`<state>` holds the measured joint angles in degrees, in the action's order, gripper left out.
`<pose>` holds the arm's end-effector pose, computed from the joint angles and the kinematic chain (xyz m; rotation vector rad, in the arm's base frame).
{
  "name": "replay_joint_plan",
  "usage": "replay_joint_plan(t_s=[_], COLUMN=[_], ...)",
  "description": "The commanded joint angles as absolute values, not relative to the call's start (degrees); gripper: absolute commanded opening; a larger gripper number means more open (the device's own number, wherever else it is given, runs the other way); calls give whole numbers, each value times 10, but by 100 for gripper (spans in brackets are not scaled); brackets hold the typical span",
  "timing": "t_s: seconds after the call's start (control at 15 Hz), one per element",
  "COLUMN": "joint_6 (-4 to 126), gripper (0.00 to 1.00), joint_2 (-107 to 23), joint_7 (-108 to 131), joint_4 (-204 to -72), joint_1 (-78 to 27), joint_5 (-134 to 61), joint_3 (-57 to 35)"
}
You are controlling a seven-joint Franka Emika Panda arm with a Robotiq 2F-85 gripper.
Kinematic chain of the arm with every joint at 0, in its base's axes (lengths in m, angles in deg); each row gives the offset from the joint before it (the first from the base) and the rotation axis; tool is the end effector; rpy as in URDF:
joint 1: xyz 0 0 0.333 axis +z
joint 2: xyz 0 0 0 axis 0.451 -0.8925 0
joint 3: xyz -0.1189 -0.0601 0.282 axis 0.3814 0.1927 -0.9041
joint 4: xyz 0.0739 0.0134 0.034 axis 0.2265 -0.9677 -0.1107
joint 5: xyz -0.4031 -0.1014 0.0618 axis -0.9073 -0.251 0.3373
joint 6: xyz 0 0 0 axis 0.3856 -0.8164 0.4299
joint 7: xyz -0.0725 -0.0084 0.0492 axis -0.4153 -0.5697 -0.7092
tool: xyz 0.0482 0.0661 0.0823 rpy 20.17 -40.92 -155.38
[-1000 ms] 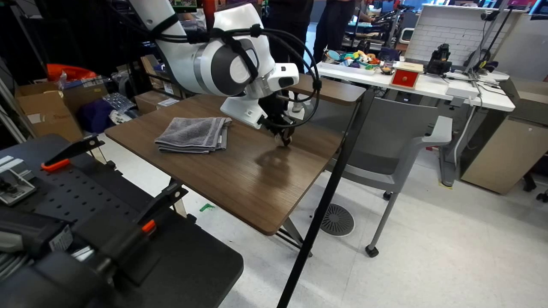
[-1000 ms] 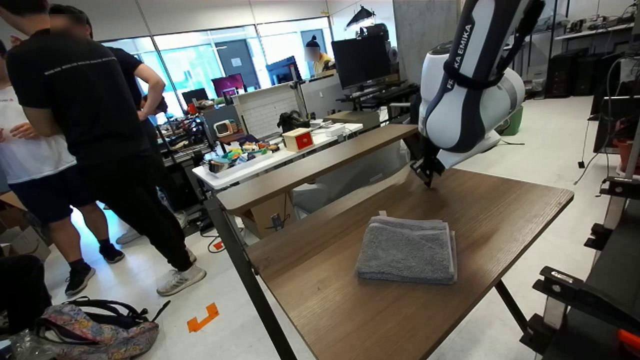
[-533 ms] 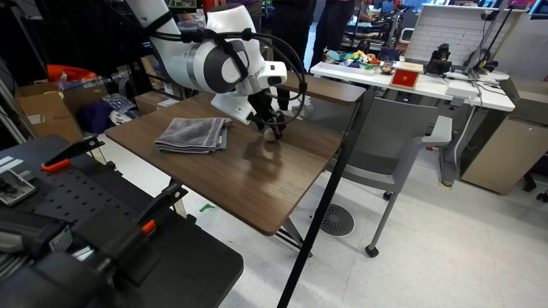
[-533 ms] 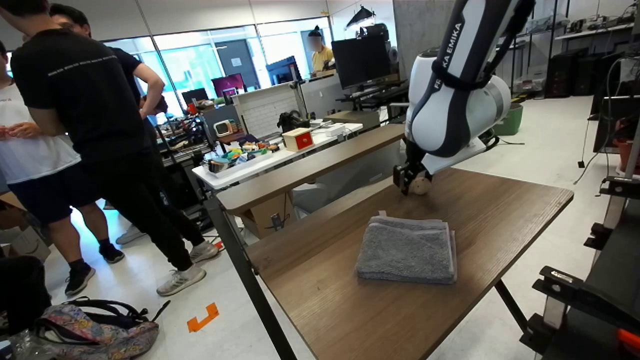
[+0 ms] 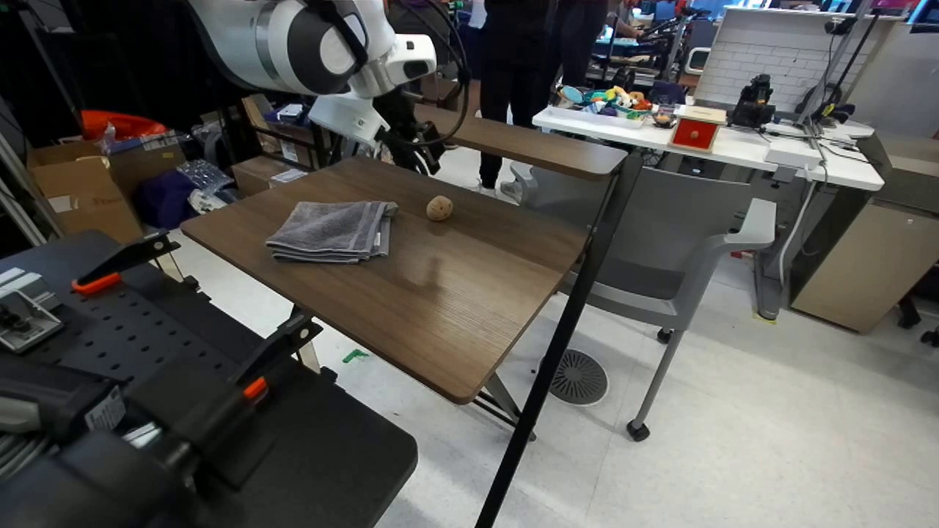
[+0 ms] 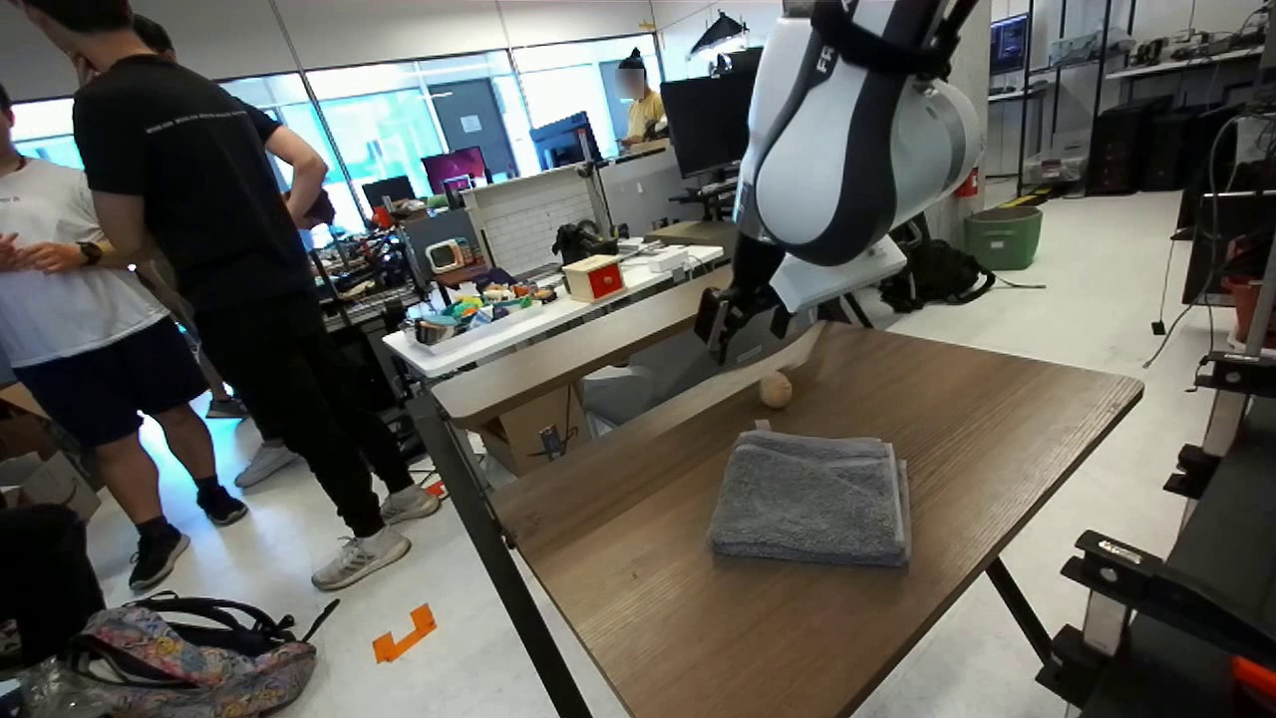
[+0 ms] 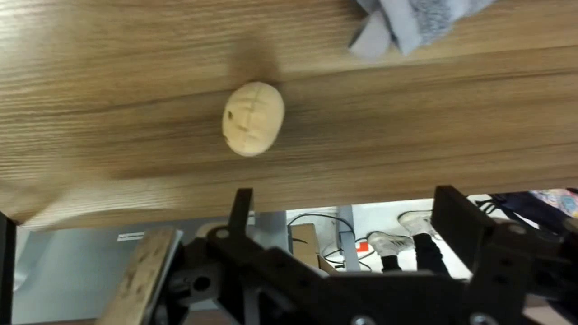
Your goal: Use the towel to wipe the table, then move the brown object to the right
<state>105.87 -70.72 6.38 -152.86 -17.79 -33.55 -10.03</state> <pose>0.6724 0.0499 0.1032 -3.0490 0.0934 -0.7392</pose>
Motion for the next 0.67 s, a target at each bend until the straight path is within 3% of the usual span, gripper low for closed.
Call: replay_joint_plan(t_s=[0.0,0.27,0.33,0.6], joint_6=[1102,1150,1128,1126], gripper=[100,100,100,100], joint_2=[-615,-554,-594,-587], joint_7=[109,111,113,113], joint_4=[-1620,-1671,-1626,-1634], joint_1=[-217,-319,-263,-265], joint_5=[-335,-348,-328,-325], joint_3=[-178,-347,-275,-281])
